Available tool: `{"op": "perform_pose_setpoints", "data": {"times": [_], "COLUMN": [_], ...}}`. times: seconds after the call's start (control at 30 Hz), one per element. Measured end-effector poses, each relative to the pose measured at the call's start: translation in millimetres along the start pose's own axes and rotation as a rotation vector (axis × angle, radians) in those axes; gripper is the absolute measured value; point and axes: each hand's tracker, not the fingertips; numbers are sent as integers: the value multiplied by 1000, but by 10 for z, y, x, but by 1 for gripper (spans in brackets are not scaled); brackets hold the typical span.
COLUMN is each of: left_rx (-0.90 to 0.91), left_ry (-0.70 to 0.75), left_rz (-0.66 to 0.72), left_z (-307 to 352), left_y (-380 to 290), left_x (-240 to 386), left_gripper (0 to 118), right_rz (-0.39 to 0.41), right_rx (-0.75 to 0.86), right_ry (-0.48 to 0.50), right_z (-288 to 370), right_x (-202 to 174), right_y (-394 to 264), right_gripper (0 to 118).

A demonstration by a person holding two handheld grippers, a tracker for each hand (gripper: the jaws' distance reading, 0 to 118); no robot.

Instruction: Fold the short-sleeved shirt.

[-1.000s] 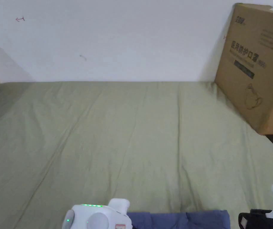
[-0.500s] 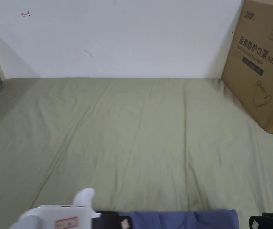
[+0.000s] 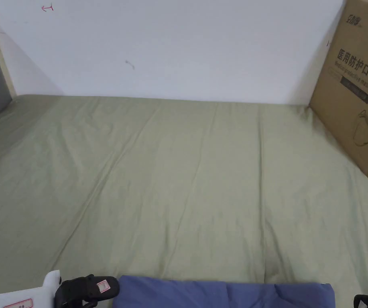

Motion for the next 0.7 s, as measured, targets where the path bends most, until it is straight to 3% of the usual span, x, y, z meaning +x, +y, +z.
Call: {"op": "perform_pose_setpoints", "data": {"times": [0.13,0.23,0.33,0.37,0.4,0.43,0.47,0.53,0.7], "left_rx": [-135,-182,-169,-155,-136,-127,-150,-103,-82], "left_ry": [-123,-102,-109,-88,-3,93,222,46,279], "left_rz": [45,-27,6,16,12,-7,-56,8,-160], "left_z": [-408,-586,-505,-457,-397,-368,-356,-312,-303], "left_y": [76,91,123,133,134,123,94,57,-71], "left_x": [-176,-152,-199,-223,-270,-306,-391,-384,29], "left_gripper": [118,118,115,105,84,32,8,8,7], "right_rz": [7,18,38,44,45,43,32,15,28], "right_rx": [-8,-29,-37,-39,-40,-43,-49,-54,-38], "right_ry": [-14,-6,-12,-13,-12,-7,6,25,57], "right_z": [28,11,-13,-19,-33,-48,-65,-92,-84], "right_x": [-31,-39,-68,-89,-93,-93,-92,-94,-153], "right_y": [-13,-20,-34,-35,-32,-28,-22,-9,40], "right_gripper": [0,0,0,0,0,0,0,0,0]}}
